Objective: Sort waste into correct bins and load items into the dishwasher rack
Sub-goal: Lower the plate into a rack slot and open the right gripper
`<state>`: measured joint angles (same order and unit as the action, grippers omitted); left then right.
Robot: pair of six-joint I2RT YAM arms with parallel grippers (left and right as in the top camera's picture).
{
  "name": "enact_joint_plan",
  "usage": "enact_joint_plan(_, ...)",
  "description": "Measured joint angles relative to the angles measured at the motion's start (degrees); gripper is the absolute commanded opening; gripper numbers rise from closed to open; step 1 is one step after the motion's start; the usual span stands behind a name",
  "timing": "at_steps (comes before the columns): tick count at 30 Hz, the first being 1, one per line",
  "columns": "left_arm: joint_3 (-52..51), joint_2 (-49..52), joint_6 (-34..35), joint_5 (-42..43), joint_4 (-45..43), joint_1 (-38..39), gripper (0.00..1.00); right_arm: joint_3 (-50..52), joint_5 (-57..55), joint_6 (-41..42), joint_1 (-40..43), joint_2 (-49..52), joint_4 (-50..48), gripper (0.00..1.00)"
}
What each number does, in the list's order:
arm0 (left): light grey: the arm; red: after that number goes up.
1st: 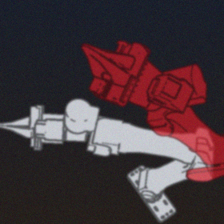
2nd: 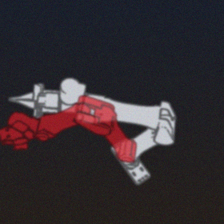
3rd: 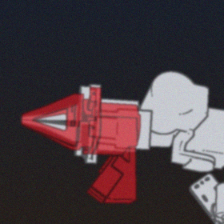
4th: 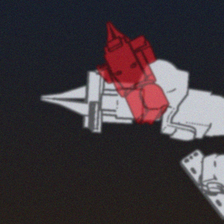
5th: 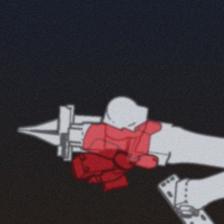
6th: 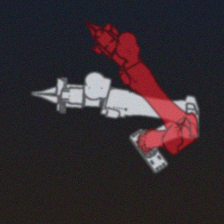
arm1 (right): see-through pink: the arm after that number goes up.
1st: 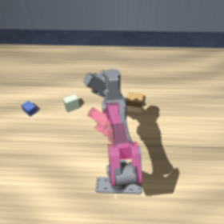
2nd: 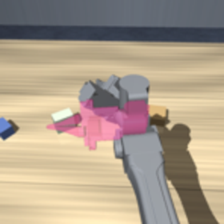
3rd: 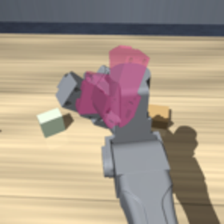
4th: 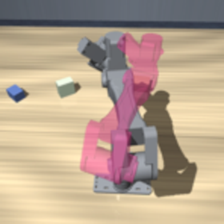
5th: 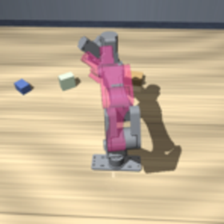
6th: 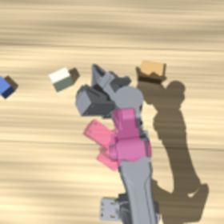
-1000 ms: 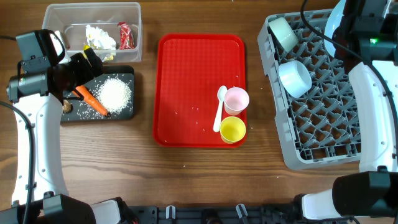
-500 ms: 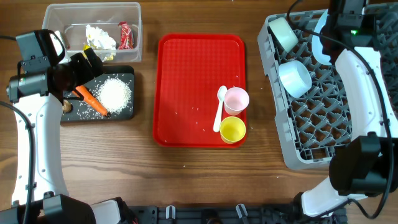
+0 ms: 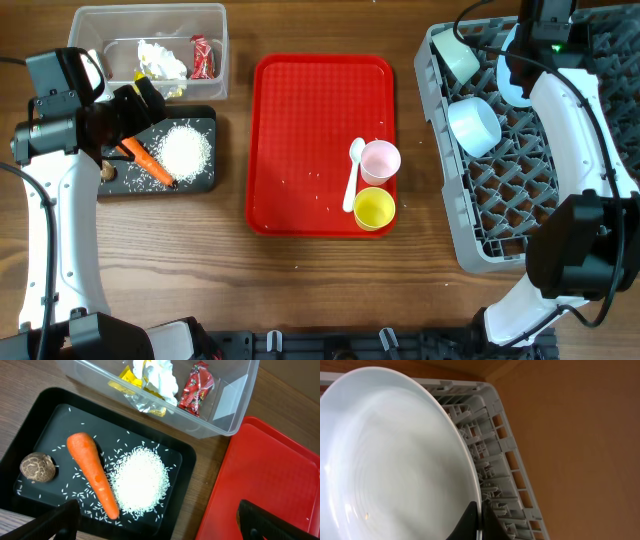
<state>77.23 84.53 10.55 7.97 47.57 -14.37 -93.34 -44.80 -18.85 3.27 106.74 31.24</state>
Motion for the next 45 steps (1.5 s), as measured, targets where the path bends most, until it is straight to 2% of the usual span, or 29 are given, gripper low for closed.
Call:
enact_joint_plan(3, 0.0, 0.0, 0.0, 0.0, 0.02, 0.0, 1.0, 0.0, 0.0, -0.59, 0.0, 0.0, -0.59, 0.54)
enact_joint_plan(6, -0.02, 0.0, 0.0, 0.0, 0.0, 0.0, 1.0, 0.0, 0.04, -0.66, 0.0, 0.0, -0.81, 0.71)
enact_joint_plan(9, 0.0, 0.0, -0.02, 0.0, 0.0, 0.0, 1.0, 0.0, 0.26, -0.74, 0.0, 0.0, -1.38, 0.79)
enact_joint_plan(14, 0.0, 0.0, 0.0, 0.0, 0.0, 0.0, 1.0, 0.0, 0.39, 2.12, 0.0, 0.0, -1.75, 0.83)
enact_joint_plan(21, 0.0, 0.0, 0.0, 0.0, 0.0, 0.0, 1.0, 0.0, 0.9, 7.3, 0.0, -1.31, -1.79, 0.84)
enact_joint_plan(27, 0.0, 0.0, 0.0, 0.0, 0.0, 0.0, 1.0, -0.04, 4.33, 8.61, -1.31, -9.92, 0.07, 0.89)
enact_joint_plan(30, 0.0, 0.0, 0.0, -0.02, 0.02, 0.0, 1.0, -0.46, 10.4, 8.98, -3.41, -14.73, 4.5, 0.92)
enact_joint_plan(35, 0.0, 0.0, 0.0, 0.0, 0.0, 0.0, 1.0, -1.07, 30.32, 12.79, -8.92, -21.0, 14.49, 0.9)
enact_joint_plan(40, 0.0, 0.0, 0.0, 0.0, 0.0, 0.0, 1.0, -0.55, 49.88, 21.53, -12.9, -21.33, 22.34, 0.89)
enact_joint_plan(45, 0.0, 0.0, 0.0, -0.02, 0.0, 0.0, 1.0, 2.43, 57.55, 25.51, -16.44, -20.46, 25.0, 0.89)
